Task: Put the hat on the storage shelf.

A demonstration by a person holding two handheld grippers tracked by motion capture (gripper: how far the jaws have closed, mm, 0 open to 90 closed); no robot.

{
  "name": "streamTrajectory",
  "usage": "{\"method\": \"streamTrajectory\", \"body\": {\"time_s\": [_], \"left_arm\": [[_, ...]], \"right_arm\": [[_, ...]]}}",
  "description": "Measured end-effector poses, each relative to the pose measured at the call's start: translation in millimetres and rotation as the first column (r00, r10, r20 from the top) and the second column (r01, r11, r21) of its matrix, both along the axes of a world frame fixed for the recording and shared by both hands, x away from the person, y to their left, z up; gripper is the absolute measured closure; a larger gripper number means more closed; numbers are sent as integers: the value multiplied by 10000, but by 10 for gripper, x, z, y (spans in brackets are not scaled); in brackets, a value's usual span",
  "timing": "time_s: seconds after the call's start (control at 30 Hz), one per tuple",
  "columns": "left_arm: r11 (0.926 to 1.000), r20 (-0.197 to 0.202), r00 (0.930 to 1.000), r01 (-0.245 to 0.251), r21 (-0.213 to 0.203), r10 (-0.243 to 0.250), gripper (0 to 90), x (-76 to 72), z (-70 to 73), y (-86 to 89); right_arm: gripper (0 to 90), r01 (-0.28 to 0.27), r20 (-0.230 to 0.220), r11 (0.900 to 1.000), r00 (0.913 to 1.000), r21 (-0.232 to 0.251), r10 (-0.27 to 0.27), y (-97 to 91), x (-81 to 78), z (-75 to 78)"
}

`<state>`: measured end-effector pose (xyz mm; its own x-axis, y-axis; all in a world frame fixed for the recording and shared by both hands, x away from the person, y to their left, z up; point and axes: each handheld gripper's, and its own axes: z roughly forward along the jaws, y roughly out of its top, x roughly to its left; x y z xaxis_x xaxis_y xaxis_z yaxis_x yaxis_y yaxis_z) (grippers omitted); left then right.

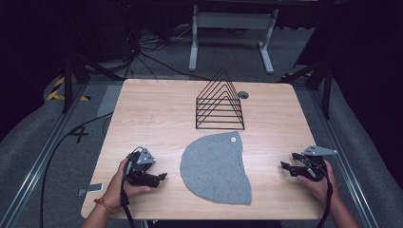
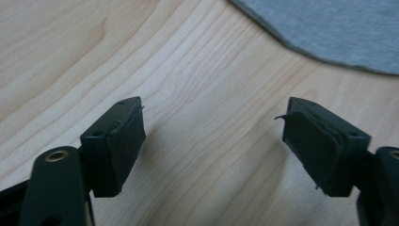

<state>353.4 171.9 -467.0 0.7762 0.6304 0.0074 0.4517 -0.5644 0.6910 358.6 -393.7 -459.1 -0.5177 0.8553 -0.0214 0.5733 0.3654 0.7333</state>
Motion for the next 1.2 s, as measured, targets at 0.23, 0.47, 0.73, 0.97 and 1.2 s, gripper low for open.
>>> {"method": "streamTrajectory", "body": {"time_s": [0.23,0.47,0.73,0.97,1.2], "left_arm": [[9859,556,9875,1515,-716,-1477,289,-129,203,-475],[9561,536,9591,2817,-804,-2781,323,-193,214,-974],[8825,506,8834,4681,-456,-4659,504,-320,78,-1539],[8813,153,8816,4719,-239,-4717,564,-271,-17,-1568],[8985,-122,8985,4389,90,-4388,586,-113,15,-1319]], "right_arm": [[536,-2010,207,9787,9792,-418,2020,438,203,246],[603,-3173,320,9470,9472,-496,3190,1001,454,330],[799,-3836,190,9188,9219,-929,3869,1473,747,250],[837,-3834,-303,9084,9228,-1666,3840,1577,857,128],[821,-4092,-971,8930,9124,-1873,3977,1492,823,129]]}}
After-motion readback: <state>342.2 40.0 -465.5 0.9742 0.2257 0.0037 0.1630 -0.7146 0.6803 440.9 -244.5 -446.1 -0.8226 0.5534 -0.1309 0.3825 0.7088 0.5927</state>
